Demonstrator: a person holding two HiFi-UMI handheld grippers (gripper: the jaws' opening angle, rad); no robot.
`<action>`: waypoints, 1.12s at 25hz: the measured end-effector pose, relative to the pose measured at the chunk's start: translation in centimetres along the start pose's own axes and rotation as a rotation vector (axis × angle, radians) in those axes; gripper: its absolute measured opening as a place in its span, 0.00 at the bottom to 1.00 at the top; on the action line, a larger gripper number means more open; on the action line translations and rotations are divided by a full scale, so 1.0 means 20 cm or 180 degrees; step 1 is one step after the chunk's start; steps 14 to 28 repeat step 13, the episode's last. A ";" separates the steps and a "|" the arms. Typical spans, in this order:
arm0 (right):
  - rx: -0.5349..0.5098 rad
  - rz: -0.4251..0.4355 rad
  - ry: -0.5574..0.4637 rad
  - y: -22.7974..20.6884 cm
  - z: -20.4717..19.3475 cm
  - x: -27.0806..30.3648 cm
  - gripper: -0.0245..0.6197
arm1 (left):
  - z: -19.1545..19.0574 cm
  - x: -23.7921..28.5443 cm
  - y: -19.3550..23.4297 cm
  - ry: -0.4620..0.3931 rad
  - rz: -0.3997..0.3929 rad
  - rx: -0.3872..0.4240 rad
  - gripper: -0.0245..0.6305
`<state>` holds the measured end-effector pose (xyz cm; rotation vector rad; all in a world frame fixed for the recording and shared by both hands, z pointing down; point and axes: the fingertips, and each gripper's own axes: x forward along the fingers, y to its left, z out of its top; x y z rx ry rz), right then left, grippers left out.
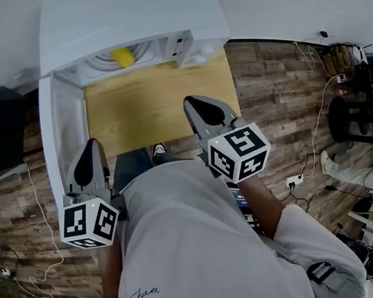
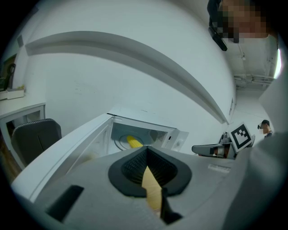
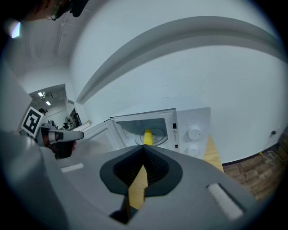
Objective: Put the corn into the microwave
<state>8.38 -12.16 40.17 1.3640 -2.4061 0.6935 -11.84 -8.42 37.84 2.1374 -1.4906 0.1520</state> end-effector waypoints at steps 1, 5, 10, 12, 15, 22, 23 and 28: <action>-0.0012 -0.0013 0.0010 0.00 0.00 0.00 0.05 | 0.00 0.00 0.00 0.0001 0.0007 -0.0005 0.02; -0.0033 -0.0050 0.0035 0.01 -0.01 0.01 0.05 | 0.00 -0.01 0.00 -0.0007 0.0011 0.0010 0.02; -0.0008 -0.0129 0.0098 0.02 -0.04 0.01 0.05 | -0.01 -0.01 -0.02 0.0027 -0.0027 0.0021 0.02; 0.0002 -0.0145 0.0115 0.02 -0.05 0.00 0.05 | -0.02 -0.01 -0.02 0.0044 -0.0037 0.0018 0.02; 0.0005 -0.0150 0.0122 0.02 -0.05 0.00 0.05 | -0.03 -0.01 -0.02 0.0051 -0.0041 0.0016 0.02; 0.0005 -0.0150 0.0122 0.02 -0.05 0.00 0.05 | -0.03 -0.01 -0.02 0.0051 -0.0041 0.0016 0.02; 0.0005 -0.0150 0.0122 0.02 -0.05 0.00 0.05 | -0.03 -0.01 -0.02 0.0051 -0.0041 0.0016 0.02; 0.0005 -0.0150 0.0122 0.02 -0.05 0.00 0.05 | -0.03 -0.01 -0.02 0.0051 -0.0041 0.0016 0.02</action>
